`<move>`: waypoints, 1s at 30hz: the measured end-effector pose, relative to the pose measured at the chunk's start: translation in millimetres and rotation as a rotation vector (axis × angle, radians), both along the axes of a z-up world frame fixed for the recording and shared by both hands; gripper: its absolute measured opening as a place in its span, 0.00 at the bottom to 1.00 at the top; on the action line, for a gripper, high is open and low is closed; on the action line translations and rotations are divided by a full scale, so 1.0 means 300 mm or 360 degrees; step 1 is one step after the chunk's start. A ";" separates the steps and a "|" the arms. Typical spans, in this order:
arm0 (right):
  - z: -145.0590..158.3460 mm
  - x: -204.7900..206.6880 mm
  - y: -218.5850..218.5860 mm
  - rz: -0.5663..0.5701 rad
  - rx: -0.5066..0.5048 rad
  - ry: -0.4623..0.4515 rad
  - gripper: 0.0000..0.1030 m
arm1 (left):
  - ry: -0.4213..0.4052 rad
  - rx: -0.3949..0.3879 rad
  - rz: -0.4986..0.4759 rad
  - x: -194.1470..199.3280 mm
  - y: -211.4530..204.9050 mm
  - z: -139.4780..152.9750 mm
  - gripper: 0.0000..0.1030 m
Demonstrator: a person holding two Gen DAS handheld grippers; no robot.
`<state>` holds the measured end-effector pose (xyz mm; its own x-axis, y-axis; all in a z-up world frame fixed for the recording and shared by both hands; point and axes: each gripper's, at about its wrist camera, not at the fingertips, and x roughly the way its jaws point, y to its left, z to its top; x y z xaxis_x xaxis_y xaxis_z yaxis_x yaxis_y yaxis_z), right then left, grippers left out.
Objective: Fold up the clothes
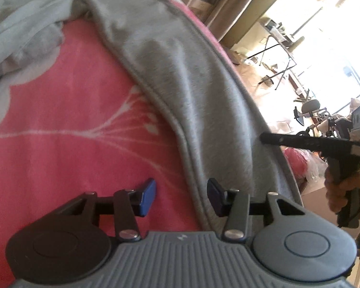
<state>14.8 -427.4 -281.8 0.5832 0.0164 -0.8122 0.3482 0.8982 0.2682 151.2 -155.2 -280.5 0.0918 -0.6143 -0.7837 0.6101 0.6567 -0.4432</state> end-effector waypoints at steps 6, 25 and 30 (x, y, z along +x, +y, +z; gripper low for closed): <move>0.021 -0.037 0.025 -0.0084 -0.0148 -0.0045 0.03 | -0.0105 0.0070 -0.0060 -0.062 -0.023 -0.009 0.38; 0.105 -0.129 0.038 -0.0038 -0.0173 -0.0193 0.15 | -0.0536 -0.0103 -0.0319 -0.171 -0.100 0.050 0.38; 0.025 -0.055 0.152 0.0384 -0.0203 -0.0046 0.15 | -0.0583 0.0041 -0.0648 -0.285 -0.177 -0.026 0.38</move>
